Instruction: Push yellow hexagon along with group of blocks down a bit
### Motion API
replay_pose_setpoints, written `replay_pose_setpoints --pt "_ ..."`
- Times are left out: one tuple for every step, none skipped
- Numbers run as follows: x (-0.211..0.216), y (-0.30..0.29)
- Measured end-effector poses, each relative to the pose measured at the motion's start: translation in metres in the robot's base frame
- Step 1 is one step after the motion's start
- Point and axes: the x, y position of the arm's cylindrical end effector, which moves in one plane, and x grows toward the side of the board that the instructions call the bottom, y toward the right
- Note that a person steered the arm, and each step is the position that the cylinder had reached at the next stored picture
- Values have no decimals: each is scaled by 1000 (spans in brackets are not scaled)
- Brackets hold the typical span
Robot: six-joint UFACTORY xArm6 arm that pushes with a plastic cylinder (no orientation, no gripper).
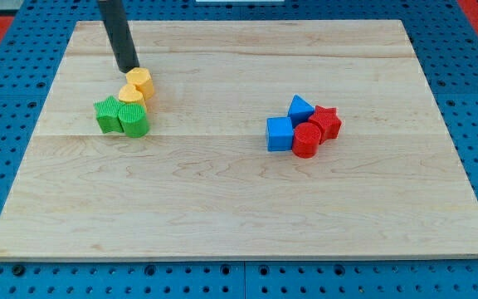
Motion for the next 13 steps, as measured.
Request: replay_pose_setpoints --pt "0 33" --pt "10 46" --pt "13 30" --pt "18 26" --pt "28 26" --pt "37 26" --pt "46 26" --pt "51 25" --pt "44 22" --pt "25 21" --pt "10 14" --pt "10 -9" --pt "17 -16"
